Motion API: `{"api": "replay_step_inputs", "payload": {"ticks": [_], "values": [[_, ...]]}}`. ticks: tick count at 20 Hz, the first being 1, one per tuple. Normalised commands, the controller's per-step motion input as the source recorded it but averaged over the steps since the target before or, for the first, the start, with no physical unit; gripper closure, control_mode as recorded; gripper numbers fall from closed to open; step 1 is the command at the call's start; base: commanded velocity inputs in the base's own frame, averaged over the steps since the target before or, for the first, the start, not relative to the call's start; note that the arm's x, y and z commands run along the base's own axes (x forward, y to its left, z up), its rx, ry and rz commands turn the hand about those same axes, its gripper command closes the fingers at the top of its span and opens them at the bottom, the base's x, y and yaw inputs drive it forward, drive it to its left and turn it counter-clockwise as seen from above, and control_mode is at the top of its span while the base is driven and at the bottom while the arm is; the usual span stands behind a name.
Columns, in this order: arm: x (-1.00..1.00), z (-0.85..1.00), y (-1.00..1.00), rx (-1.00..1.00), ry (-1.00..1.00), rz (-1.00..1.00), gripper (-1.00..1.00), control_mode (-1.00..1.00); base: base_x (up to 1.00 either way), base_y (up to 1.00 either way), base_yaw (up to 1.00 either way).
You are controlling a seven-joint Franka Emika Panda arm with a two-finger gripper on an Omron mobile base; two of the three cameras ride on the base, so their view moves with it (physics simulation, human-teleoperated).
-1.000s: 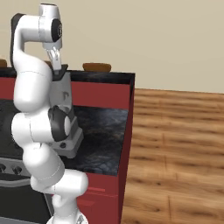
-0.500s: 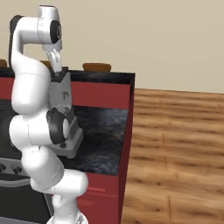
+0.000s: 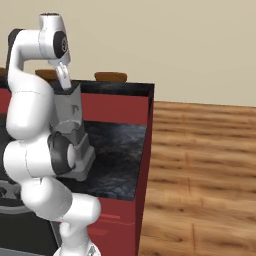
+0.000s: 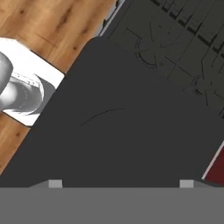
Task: Grab the lime and onion from the fridge, place them in the blender, close the lid, and turn on the blender to create a marinade.
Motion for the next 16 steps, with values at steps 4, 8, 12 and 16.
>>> {"api": "replay_step_inputs", "payload": {"ticks": [4,8,12,16], "values": [[-0.51,-0.40,0.09,-0.07,0.06,0.00,1.00,-1.00,0.00,0.00,0.00],[-0.20,-0.47,0.20,-0.05,0.04,0.01,1.00,-1.00,0.00,0.00,0.00],[-0.13,-0.15,0.10,-0.02,0.04,0.00,-1.00,-1.00,0.00,0.00,0.00],[-0.02,-0.12,0.00,0.00,0.13,0.00,-1.00,-1.00,0.00,0.00,0.00]]}}
